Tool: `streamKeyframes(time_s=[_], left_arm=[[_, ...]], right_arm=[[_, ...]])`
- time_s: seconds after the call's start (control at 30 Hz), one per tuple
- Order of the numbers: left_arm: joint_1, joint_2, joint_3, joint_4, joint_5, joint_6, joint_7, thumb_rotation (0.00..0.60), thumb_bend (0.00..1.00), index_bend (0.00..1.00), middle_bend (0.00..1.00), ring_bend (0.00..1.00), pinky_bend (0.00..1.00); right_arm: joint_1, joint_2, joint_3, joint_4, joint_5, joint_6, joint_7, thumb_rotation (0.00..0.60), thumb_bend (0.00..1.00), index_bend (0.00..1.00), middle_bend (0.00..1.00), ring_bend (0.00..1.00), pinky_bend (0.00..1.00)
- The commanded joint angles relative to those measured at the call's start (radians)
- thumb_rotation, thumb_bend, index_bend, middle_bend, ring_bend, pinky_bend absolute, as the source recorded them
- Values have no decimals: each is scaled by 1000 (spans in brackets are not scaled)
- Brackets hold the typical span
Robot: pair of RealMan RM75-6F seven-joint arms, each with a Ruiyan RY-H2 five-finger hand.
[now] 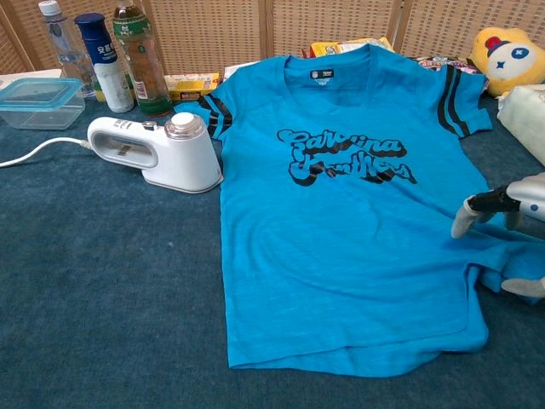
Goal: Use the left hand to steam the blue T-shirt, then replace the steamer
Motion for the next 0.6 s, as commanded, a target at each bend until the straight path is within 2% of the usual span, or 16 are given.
streamKeyframes(time_s=[0.03, 0.23, 0.47, 0.6], left_arm=[[0, 0, 0, 0, -1, 1, 0, 600, 312, 334, 333, 259, 304], [-1, -2, 4, 0, -3, 2, 0, 600, 312, 334, 333, 259, 304], [4, 0, 7, -1, 0, 14, -5, 600, 312, 335, 333, 258, 304], [7, 4, 10, 0, 0, 19, -9, 600, 312, 334, 333, 258, 304]], right_arm=[[1, -5, -4, 8, -1, 6, 0, 600, 321, 316, 296, 258, 324], [0, -15, -15, 38, -13, 26, 0, 600, 322, 351, 307, 264, 331], [-4, -41, -28, 95, -35, 53, -3, 600, 322, 440, 369, 338, 406], [-13, -53, -42, 117, -48, 70, 13, 600, 322, 447, 374, 353, 428]])
